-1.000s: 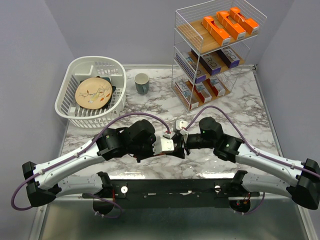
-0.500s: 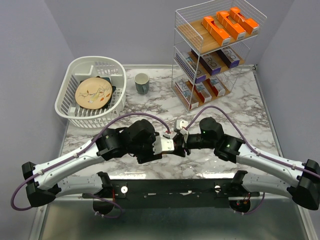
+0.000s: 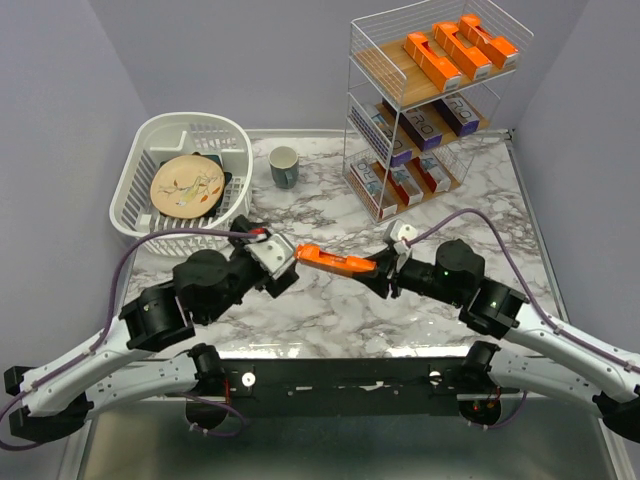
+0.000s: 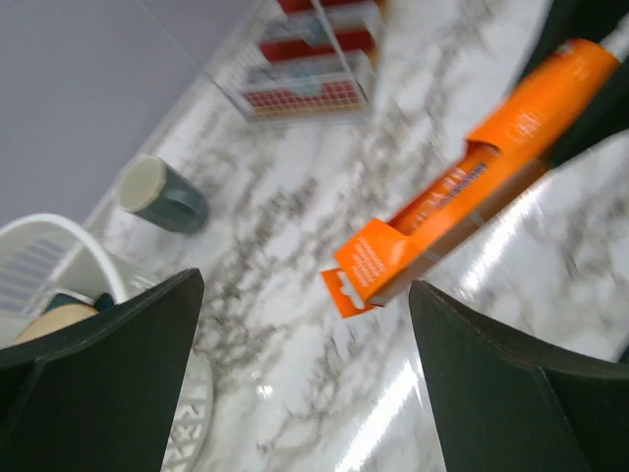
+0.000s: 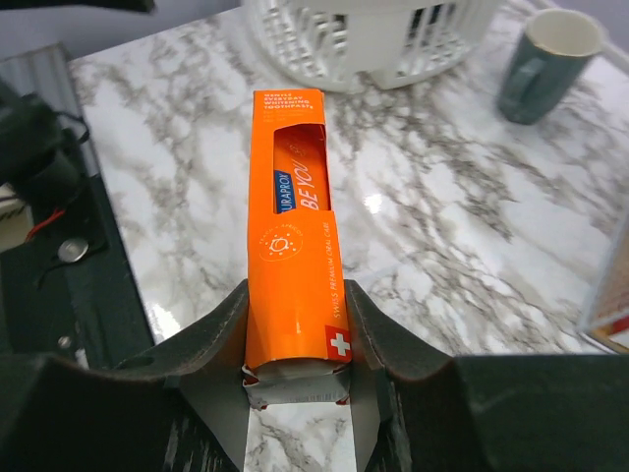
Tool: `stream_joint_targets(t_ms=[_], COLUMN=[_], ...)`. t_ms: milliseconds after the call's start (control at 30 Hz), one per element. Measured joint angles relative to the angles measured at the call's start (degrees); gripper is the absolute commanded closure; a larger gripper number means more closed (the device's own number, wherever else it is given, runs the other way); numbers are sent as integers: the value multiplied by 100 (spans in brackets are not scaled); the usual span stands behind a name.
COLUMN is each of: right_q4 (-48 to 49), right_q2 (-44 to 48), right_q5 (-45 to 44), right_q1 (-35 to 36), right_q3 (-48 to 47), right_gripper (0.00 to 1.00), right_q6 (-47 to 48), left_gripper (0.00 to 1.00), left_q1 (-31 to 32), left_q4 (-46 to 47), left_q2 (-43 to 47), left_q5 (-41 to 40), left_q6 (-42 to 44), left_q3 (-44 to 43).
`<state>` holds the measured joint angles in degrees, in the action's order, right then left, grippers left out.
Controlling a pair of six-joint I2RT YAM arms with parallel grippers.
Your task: Place and organize the toothpastes onto the shelf
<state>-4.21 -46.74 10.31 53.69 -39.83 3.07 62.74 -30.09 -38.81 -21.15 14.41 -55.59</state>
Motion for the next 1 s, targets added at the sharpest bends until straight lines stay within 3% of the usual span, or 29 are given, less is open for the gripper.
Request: stream_joint_targets(t_ms=[233,433,633,767,900,1000], right_q4=[-699,-1325,-1672,-1768,-1814,-1910], right_q2=[505,221,-553,-1016,-1515,-2083], right_q5=[-1729,-2710,-3220,-3351,-3322,-2981], right_q1=[-2,-2,-50,-203,-680,-1609], right_q3=[-807,-2415,-4124,-4942,-5720,-6411], right_gripper=[76,76,76,76,76,76], right_q6=[-151,-9,444,741,981,960], left_gripper=[1,1,1,1,1,1], left_q1=[-7,-162,-1255,-2074,-2367,-2378], left_q4=[2374,3329,3475,3447,3364,3320], left_q2=[1049,1084,785,485,142,83], left_q5=[-1950,-2649,-2509,-1954,-1523,-1362], left_q6=[232,387,109,-337,-612,-673], left_q3=[1158,1884,2177,2179,2157,2162])
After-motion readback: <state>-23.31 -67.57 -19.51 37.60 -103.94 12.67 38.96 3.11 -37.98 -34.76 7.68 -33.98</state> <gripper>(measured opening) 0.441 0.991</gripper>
